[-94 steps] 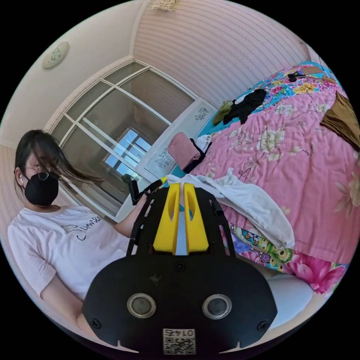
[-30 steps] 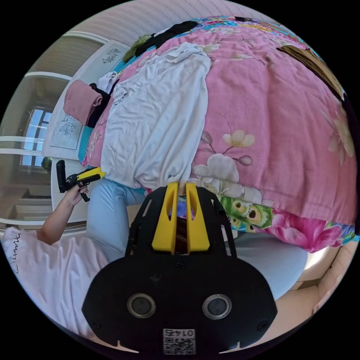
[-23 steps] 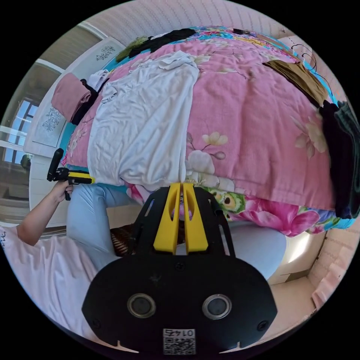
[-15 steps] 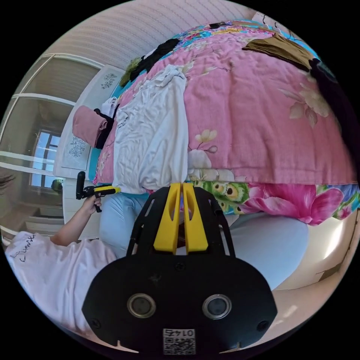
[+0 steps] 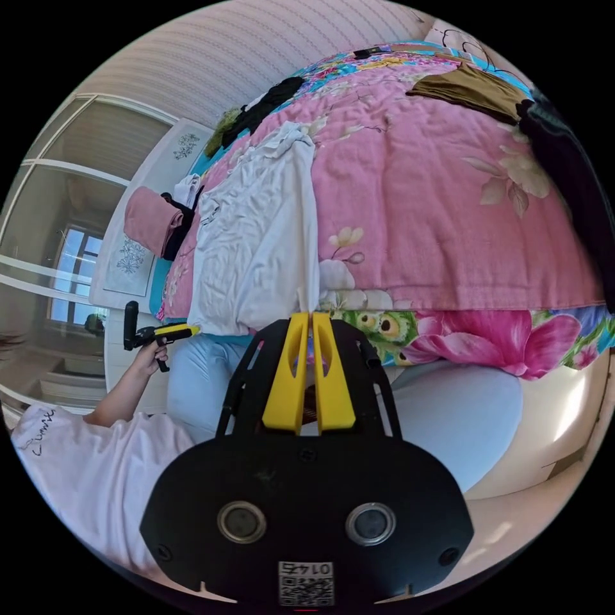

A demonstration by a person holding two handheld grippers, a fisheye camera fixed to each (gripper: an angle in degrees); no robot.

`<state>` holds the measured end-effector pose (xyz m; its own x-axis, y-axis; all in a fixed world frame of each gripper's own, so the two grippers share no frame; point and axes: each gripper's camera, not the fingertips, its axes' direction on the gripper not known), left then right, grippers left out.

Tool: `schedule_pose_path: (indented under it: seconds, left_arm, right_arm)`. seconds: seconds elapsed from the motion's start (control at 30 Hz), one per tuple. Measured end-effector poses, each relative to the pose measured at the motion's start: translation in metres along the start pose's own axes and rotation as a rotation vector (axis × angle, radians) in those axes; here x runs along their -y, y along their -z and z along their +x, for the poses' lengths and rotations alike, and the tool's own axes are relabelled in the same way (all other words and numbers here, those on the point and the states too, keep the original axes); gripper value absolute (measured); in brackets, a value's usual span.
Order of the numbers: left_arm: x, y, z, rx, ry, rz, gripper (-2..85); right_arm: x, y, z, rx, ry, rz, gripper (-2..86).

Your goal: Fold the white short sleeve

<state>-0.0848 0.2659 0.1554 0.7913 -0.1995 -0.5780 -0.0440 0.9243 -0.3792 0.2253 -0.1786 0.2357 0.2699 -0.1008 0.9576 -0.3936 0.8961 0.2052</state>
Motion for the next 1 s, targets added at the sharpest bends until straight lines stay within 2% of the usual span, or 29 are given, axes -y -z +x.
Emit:
schedule_pose_path:
  seconds: [0.17,0.37,0.47,0.63,0.73,0.87,0.93,1.0]
  left_arm:
    - [-0.032,0.064,0.007,-0.075,0.017,0.128,-1.0]
    - [-0.103,0.211,0.024,-0.233,-0.011,0.469,-1.0]
    - [-0.145,0.297,0.043,-0.297,-0.086,0.63,-1.0]
    - [-0.237,0.467,0.089,-0.373,-0.269,0.997,-1.0]
    - [-0.259,0.541,0.104,-0.37,-0.321,1.137,-1.0]
    - [-0.207,0.581,0.098,-0.37,-0.332,1.088,-1.0]
    - [-0.127,0.577,0.074,-0.378,-0.25,0.948,-1.0]
    - [-0.056,0.57,0.048,-0.406,-0.183,0.849,-1.0]
  right_arm:
    - [-0.026,0.052,-0.005,0.067,-0.009,0.054,0.1]
    - [-0.063,0.175,-0.024,0.37,0.054,0.282,0.1]
    - [-0.083,0.257,-0.053,0.511,0.174,0.433,0.1]
    - [-0.13,0.414,-0.141,0.684,0.584,0.639,0.1]
    - [-0.133,0.48,-0.191,0.608,0.71,0.664,0.0]
    - [-0.075,0.496,-0.227,0.406,0.689,0.566,0.0]
    - [-0.01,0.478,-0.234,0.302,0.618,0.49,0.0]
    - [0.042,0.466,-0.233,0.192,0.55,0.498,0.0]
